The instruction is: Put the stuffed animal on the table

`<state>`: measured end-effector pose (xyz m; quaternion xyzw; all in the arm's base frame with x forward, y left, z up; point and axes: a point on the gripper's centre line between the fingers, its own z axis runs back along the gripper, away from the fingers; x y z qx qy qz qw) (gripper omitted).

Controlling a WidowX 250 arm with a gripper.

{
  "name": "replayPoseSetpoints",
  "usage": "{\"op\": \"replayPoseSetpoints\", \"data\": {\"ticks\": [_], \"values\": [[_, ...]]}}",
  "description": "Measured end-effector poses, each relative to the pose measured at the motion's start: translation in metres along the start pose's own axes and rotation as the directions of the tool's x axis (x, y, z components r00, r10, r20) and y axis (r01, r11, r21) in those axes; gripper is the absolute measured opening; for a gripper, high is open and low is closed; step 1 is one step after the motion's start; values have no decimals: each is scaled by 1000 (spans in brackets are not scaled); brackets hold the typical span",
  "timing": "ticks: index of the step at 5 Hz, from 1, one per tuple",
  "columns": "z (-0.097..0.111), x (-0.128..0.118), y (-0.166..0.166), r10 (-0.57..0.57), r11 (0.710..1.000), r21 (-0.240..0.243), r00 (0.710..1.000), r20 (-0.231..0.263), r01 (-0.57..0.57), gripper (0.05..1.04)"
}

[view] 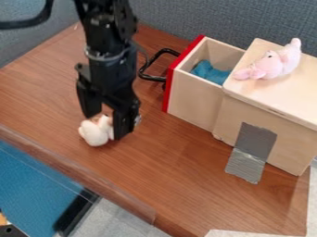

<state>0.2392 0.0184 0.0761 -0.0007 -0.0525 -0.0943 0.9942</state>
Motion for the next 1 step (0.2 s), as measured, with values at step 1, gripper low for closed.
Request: {"op": "replayPoseSetpoints", "data": {"ticks": [1], "values": [[9, 7, 2, 2, 1000, 2, 1000, 12, -2, 1000]]}}
